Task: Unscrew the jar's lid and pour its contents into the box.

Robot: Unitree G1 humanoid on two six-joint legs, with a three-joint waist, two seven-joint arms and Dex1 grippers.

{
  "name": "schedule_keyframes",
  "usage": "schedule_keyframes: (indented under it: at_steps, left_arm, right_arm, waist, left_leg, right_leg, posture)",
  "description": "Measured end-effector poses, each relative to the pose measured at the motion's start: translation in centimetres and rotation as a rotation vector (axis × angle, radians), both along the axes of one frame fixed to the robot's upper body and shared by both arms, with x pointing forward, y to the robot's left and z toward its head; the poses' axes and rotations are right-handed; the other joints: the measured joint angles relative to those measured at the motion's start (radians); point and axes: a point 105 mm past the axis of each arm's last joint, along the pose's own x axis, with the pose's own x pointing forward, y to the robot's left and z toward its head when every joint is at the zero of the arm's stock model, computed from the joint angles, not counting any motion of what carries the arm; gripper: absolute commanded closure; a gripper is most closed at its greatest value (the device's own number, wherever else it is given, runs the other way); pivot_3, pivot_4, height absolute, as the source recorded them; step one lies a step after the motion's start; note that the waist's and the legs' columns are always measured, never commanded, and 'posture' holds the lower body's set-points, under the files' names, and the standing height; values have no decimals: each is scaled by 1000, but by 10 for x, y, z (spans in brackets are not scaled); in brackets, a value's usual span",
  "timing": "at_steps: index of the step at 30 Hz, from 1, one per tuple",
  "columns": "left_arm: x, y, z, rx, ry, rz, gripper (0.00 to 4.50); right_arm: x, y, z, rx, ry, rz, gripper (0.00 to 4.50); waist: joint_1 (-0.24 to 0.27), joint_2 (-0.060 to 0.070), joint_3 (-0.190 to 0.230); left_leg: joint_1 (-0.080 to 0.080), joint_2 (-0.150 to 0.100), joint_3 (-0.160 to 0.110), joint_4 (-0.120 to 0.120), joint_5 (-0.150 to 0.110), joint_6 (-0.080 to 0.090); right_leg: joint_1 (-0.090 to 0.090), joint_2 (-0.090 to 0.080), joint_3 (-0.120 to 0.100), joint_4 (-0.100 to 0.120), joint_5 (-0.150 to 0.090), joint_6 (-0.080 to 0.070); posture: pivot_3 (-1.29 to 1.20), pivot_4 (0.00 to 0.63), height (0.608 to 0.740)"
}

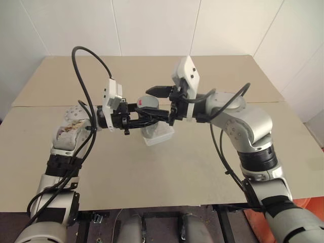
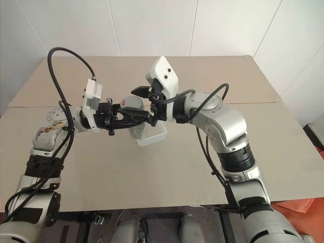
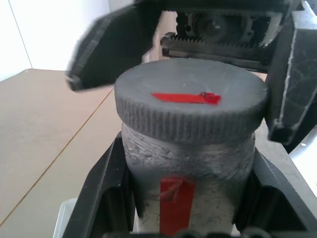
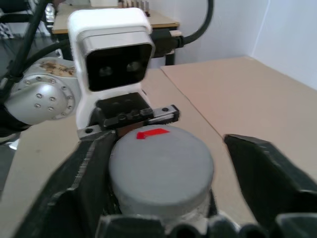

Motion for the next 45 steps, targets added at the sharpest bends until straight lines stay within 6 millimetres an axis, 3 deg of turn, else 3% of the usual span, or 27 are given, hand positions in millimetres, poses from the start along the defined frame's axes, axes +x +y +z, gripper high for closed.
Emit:
schedule_keyframes:
  at_steps: [8,15,19,24,25,30,33,38,45]
  left_arm:
    - [-4,2,7,-24,-2,-58,2467]
    - [-42,1,28,-14,-29,-370,2467]
    - [-42,4,29,3,-37,-362,2467]
    - [-40,5,29,0,-31,-348,2467]
    - [-39,5,28,0,-29,-334,2467]
    - [-19,10,19,12,-21,-203,2467]
    - [-9,17,10,24,-5,-122,2467]
    - [-2,12,8,-1,-3,-93,2467]
    - [1,12,7,-5,3,-83,2467]
  right_arm:
    - [-1,2,7,32,41,124,1752]
    - [-24,6,23,75,2,637,1752]
    - [-19,11,23,72,-13,713,1752]
    - [-13,14,23,57,-47,665,164]
    - [-10,14,23,58,-54,629,73]
    - [1,-12,16,58,-73,382,73]
    - [-3,-25,17,67,-79,275,73]
    - [-16,-3,29,108,-123,212,73]
    - [-1,29,8,63,-72,101,73]
  waist:
    - [0,0,0]
    - [-3,0,0]
    - [-3,0,0]
    - [1,0,0]
    - [2,0,0]
    - [7,0,0]
    - [3,0,0]
    - [-10,0,0]
    - [-1,0,0]
  left_leg:
    - [0,0,0,0,0,0]
    - [0,0,0,0,0,0]
    - [0,0,0,0,0,0]
    - [0,0,0,0,0,0]
    - [0,0,0,0,0,0]
    - [-1,0,0,0,1,-1]
    - [-1,0,0,0,1,-1]
    - [-1,1,0,0,2,-3]
    - [-1,0,0,0,1,-2]
  right_leg:
    - [0,0,0,0,0,0]
    - [0,1,0,0,0,0]
    - [0,1,0,0,0,0]
    - [0,0,0,0,0,0]
    - [0,0,0,0,0,0]
    - [-1,0,-1,0,0,0]
    - [-2,0,-1,1,0,0]
    - [-2,2,0,3,0,0]
    - [-2,1,0,2,0,0]
  posture:
    - [0,150,740]
    - [0,150,740]
    - [0,150,740]
    - [0,150,740]
    - [0,150,740]
    - [0,150,740]
    - [0,150,740]
    - [0,150,740]
    - [0,150,740]
